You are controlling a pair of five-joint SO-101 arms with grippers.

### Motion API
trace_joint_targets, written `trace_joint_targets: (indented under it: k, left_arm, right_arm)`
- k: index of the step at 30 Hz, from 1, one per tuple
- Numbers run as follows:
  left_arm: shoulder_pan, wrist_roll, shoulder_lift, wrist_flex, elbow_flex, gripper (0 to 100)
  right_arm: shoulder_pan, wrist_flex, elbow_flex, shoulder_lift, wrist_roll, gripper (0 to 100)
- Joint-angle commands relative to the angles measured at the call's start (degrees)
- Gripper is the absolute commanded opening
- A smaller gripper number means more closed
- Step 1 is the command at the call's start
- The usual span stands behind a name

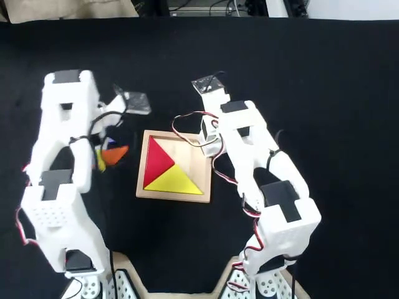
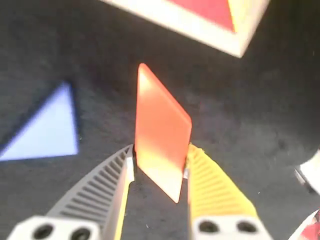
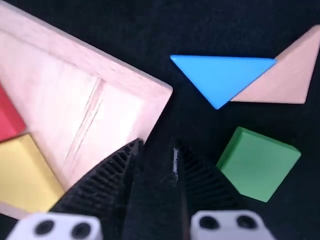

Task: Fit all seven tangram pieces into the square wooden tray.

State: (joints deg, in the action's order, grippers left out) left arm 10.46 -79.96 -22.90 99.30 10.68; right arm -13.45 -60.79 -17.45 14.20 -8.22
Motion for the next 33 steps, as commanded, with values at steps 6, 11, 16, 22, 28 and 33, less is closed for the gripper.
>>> trace_joint_targets:
  k: [6, 11, 16, 22, 28, 33]
  left_arm:
    - [-20.0, 52.1, 8.1, 0.7, 6.7, 3]
    - [-31.4, 75.7, 18.6, -7.7, 1.4, 3]
    - [-36.8, 95.9, 22.5, -20.3, -8.3, 3]
    - [-44.4, 113.4, 22.3, -29.3, -20.1, 3]
    - [-45.3, 126.0, 22.4, -34.3, -26.0, 3]
    - [-45.2, 129.8, 22.3, -37.4, -28.4, 3]
  right_arm:
    - [13.0, 0.7, 2.2, -6.6, 6.7, 10.0]
    - [21.6, 1.1, 2.2, -9.9, 11.2, 10.0]
    - [24.5, 2.2, 1.8, -10.2, 12.1, 10.0]
    - [24.5, 4.4, 1.7, -8.3, 12.0, 10.0]
    - [24.5, 4.3, 2.8, -6.9, 12.0, 10.0]
    - [24.2, 4.3, 2.7, -6.9, 12.0, 10.0]
